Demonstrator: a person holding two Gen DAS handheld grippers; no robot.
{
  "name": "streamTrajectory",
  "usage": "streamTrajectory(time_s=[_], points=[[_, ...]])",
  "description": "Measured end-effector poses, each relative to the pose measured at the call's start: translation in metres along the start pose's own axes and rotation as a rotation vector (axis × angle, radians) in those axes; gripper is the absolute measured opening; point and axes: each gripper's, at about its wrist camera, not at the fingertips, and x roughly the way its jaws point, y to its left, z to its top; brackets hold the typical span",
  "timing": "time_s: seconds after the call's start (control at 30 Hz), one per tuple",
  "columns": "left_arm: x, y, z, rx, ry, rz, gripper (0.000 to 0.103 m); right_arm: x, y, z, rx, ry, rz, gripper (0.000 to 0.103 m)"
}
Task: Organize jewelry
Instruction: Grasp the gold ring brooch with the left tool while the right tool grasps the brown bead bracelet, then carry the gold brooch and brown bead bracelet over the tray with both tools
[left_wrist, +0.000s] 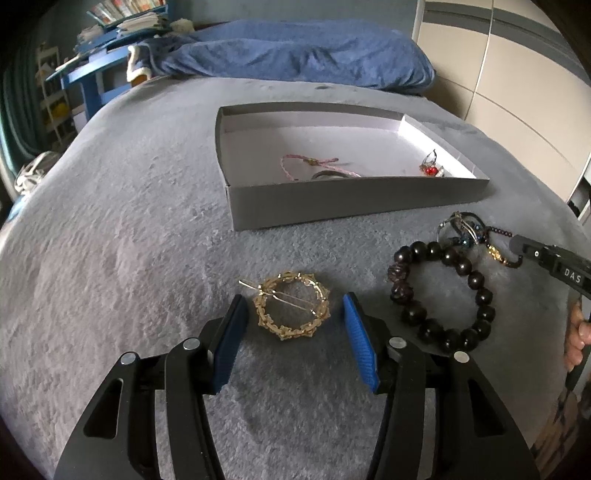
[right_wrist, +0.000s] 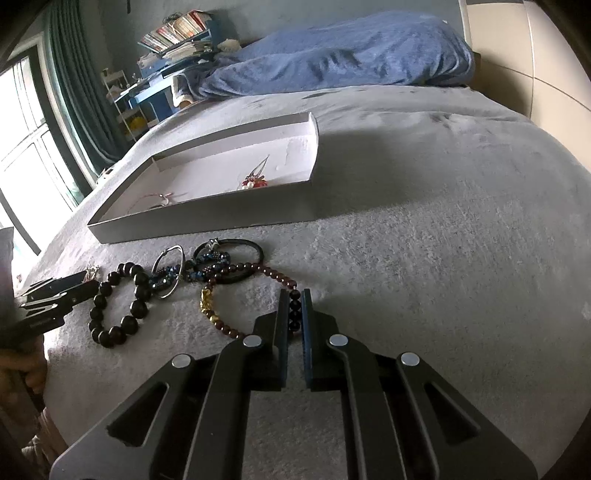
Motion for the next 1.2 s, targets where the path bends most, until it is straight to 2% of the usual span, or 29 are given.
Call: streamTrajectory(time_s=[0.03, 0.07, 0.5, 0.9, 1.2], points=[[-0.001, 0.000, -0.001, 0.003, -0.004, -0.001, 0.042, -0.001, 0.000, -0.001, 0.000, -0.005, 0.002, 0.006], [-0.002, 0.000, -0.002, 0.004, -0.010, -0.001, 0.041, -0.002, -0.001, -0.001, 0.001, -0.011, 0.005, 0.006], [-0.032, -0.007, 0.002, 0.032, -0.104, -0.054, 0.041, -0.034, 0.005, 0.019, -0.004, -0.116, 0.064, 0.006], [-0.049, -0.018, 0.040, 0.072, -0.172, -0.068, 0.041, -0.047, 0.023, 0.051, -0.040, -0.176, 0.103, 0.006], [-0.045, -0.025, 0.064, 0.099, -0.181, -0.058, 0.041, -0.051, 0.039, 0.082, -0.083, -0.212, 0.119, 0.006]])
